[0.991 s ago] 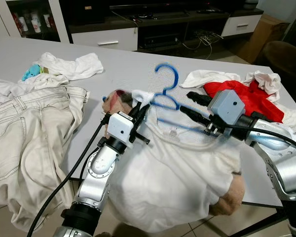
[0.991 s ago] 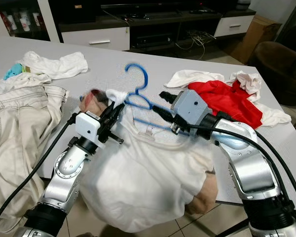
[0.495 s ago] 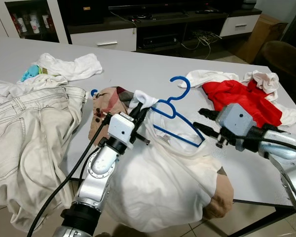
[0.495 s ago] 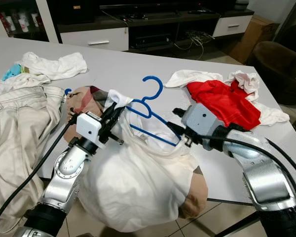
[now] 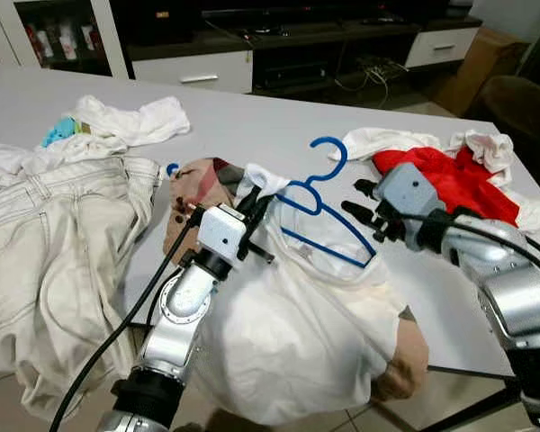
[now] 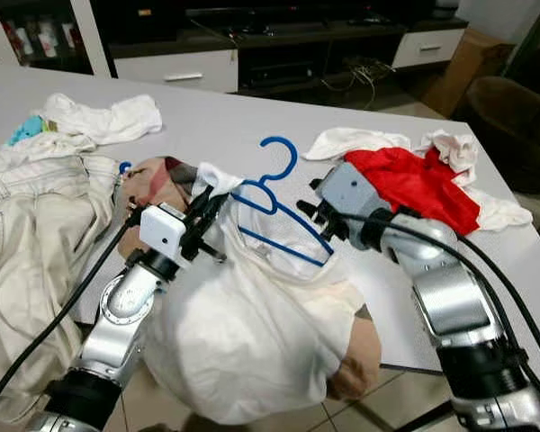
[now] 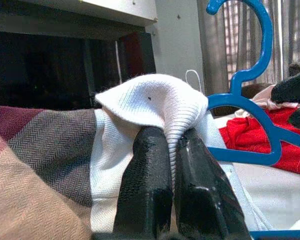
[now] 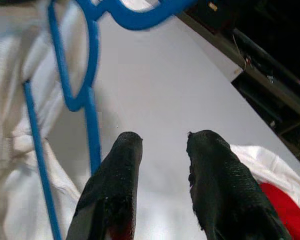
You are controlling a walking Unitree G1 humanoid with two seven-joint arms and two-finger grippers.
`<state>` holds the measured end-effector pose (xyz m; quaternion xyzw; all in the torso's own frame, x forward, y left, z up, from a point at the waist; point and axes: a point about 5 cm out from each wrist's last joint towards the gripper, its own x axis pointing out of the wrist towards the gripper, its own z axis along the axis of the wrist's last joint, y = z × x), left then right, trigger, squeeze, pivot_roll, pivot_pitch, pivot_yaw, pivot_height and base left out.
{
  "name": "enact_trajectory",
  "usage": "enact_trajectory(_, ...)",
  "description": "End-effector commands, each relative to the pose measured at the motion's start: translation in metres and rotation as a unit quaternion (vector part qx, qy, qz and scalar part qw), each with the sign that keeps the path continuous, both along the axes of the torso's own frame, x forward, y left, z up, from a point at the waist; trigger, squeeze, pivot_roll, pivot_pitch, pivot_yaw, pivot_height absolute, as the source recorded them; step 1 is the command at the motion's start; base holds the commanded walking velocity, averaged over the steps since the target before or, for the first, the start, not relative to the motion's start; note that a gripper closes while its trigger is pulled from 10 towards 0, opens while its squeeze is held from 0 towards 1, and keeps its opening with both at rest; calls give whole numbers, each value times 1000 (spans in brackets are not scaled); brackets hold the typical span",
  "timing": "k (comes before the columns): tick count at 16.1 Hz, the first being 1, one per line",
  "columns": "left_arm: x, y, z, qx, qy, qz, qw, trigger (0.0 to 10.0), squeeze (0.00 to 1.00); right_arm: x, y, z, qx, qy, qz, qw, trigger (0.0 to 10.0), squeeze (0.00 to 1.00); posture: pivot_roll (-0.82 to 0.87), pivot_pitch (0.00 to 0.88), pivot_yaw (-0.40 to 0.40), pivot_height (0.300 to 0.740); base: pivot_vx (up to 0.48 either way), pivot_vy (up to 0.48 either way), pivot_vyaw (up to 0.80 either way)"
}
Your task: Hang hanger
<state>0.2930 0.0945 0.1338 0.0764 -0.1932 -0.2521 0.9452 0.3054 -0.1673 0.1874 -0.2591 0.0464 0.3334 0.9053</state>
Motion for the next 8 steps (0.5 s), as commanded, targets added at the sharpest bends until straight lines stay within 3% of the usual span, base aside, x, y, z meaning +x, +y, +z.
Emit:
enact_trajectory(1, 0, -2, 3, 1, -7, 0, 1000, 0, 0, 4, -1, 0, -3, 4, -12, 1000, 10000, 55, -16, 0, -50, 740, 0, 0, 0)
enact_trajectory(6, 1, -3, 3, 4, -9, -4, 1000, 0, 0, 3, 19, 17, 39, 5, 60, 997, 10000, 51, -22, 0, -42, 740, 0, 0, 0)
enact_trajectory(8, 1, -3, 3, 4, -9, -5, 1000, 0, 0, 2, 20, 20, 38, 3, 67, 997, 10000, 43, -27, 0, -41, 740, 0, 0, 0)
